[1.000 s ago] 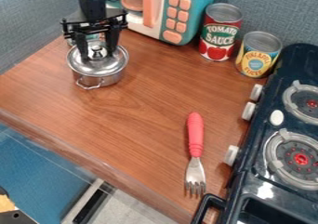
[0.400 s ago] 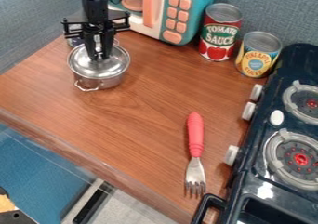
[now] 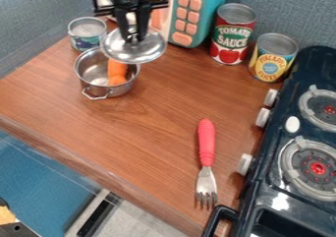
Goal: Remove the lid from the pot and put it on the upper right side of the table
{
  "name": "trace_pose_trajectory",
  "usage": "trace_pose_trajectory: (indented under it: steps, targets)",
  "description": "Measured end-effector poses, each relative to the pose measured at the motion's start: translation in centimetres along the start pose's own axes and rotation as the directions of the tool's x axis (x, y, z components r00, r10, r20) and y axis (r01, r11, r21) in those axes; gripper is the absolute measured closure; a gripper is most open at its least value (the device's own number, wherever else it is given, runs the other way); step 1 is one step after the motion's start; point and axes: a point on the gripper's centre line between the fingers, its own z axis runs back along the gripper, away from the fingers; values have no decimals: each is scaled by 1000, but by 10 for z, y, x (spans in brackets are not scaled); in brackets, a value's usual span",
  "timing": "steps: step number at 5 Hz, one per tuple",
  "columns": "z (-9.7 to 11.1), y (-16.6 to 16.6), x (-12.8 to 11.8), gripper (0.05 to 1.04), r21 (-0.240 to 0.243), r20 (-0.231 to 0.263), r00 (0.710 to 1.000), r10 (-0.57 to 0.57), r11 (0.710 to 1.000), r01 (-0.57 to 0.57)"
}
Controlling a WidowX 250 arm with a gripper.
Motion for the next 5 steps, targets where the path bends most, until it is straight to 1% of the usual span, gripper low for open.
trace_pose_trajectory:
  steps: [1, 2, 3, 4, 5]
  targets:
    - [18, -37, -11, 799, -68, -12, 997, -78, 995, 77]
    - [2, -72, -30, 799, -70, -41, 987, -155, 986, 152]
    - [-20, -97, -44, 799, -60, -55, 974, -219, 975, 216]
    - [-47, -108, -50, 799, -26, -70, 967, -247, 969, 245]
    - [-64, -113, -46, 799, -5, -73, 963, -260, 965, 261]
